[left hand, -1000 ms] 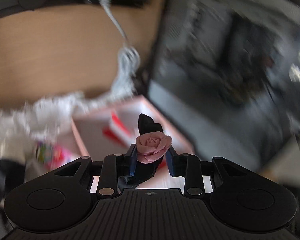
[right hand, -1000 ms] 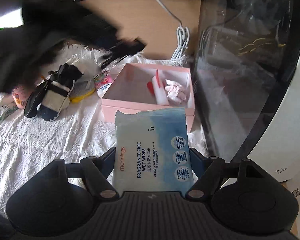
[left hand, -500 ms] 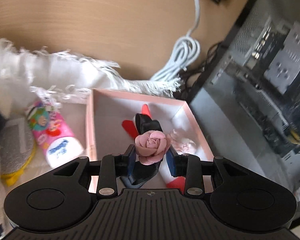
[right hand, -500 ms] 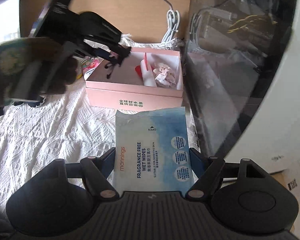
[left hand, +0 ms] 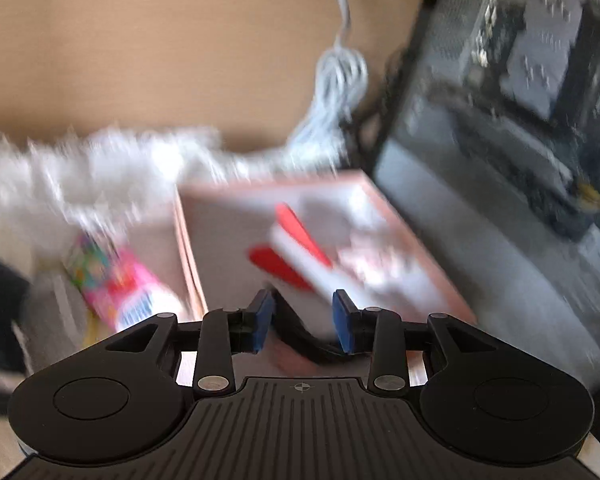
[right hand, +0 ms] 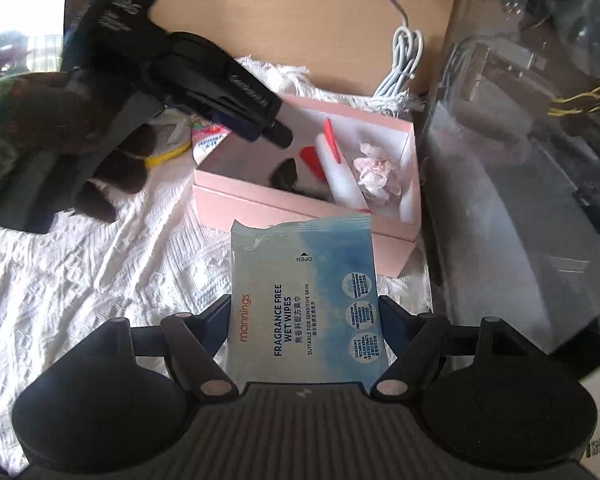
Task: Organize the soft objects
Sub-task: 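Carry the rose over the pink box and open the left gripper, then carry the wet-wipes pack into the pink box and open the right gripper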
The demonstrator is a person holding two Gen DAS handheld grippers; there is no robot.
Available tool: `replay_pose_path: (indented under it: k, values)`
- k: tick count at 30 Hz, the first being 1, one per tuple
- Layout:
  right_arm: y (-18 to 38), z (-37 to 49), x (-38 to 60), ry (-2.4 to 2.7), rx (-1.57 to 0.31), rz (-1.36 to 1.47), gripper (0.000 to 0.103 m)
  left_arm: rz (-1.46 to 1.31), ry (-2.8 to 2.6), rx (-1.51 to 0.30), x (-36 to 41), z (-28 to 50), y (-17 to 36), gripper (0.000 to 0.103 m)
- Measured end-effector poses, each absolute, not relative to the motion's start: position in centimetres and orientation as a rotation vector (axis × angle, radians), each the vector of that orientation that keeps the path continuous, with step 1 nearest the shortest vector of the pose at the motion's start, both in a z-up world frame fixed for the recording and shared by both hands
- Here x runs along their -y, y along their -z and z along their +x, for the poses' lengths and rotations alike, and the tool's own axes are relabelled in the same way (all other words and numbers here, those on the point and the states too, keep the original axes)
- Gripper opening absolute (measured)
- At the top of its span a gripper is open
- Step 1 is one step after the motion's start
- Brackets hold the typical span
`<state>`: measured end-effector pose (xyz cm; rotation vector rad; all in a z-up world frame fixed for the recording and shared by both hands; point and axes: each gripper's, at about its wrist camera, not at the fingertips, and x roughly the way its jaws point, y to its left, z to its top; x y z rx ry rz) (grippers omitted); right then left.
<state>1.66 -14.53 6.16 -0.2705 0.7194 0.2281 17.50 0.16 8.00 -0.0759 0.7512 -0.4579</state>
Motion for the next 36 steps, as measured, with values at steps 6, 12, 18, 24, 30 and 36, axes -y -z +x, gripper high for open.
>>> replay_pose_path:
  k: [6, 12, 18, 24, 30, 36]
  values:
    - [-7.1, 2.6, 14.1, -0.246, -0.698, -0.278, 0.076, -0.271, 0.398, -0.653, -4.8, 13.4, -8.5, 0.037]
    - [-9.8, 6.1, 12.4, -0.104, -0.552, -0.297, 0.076, -0.334, 0.423, -0.745, -6.9, 10.2, -6.0, 0.037]
    - [-12.1, 14.4, 10.7, -0.006, -0.429, -0.233, 0.077, -0.378, 0.468, -0.838, -7.6, 8.1, -3.6, 0.037]
    - [-10.0, 17.0, 11.5, 0.048, -0.52, -0.192, 0.079, -0.333, 0.395, -0.878, -9.9, 7.0, -2.4, 0.037]
    - [-8.3, 13.8, 10.2, -0.051, -0.585, -0.212, 0.079, -0.33, 0.293, -0.912, -12.4, 6.9, -1.8, 0.037]
    - [-8.8, 14.9, 2.1, -0.294, -0.627, -0.367, 0.079, -0.324, 0.263, -0.902, -14.7, 5.2, -3.7, 0.037]
